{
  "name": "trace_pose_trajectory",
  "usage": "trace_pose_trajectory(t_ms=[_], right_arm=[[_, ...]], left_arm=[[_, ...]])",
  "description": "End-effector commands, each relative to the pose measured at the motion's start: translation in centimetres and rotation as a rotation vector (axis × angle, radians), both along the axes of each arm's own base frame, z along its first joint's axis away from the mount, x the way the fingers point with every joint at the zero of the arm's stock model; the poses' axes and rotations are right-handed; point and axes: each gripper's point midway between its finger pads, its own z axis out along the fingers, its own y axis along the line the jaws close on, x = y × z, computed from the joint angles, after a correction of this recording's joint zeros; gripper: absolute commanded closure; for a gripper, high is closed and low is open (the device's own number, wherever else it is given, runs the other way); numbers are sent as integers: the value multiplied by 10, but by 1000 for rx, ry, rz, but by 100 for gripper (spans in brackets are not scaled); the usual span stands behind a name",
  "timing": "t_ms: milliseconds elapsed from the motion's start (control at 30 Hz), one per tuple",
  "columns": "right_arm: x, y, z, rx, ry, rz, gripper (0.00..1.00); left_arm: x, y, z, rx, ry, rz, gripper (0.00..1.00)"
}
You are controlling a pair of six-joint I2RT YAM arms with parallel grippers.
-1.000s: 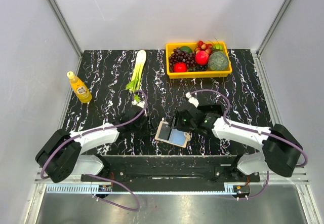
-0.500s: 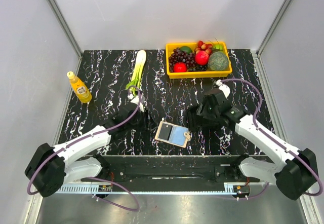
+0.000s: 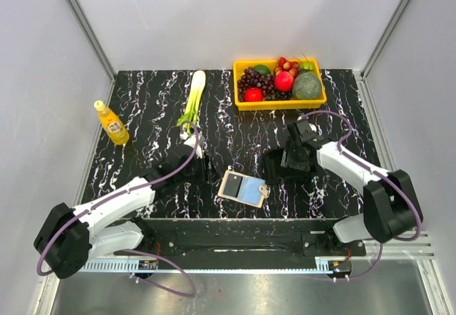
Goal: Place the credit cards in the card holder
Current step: Pick up the credit card from the storage box.
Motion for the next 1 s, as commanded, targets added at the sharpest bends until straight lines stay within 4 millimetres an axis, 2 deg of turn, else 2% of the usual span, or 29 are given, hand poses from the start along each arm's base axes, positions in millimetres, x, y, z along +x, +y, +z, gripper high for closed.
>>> trace_pose_trajectory(t_ms=[0,233,300,467,633,733,800,967], right_arm=[[20,12,2,23,-15,50,45],[23,27,-9,82,18,94,44],[21,35,-9,120,26,125,45],[23,43,-5,158,13,151,48],[30,45,14,185,-62,151,51],[32,49,25,204,-91,173,53],[35,39,24,161,-98,127,47],[35,7,16,65,-79,23,43]], left_arm=[[13,-11,20,-25,-62,-19,45],[17,-20,21,-29,-62,-56,45],[19,-22,20,-25,-55,-63,45],[24,-34,22,-53,-59,-88,45],[38,-59,26,-86,-54,-146,44],[49,-82,30,-116,-37,-192,44],[56,-97,32,-143,-34,-221,44],[62,-125,25,-174,17,-291,39]])
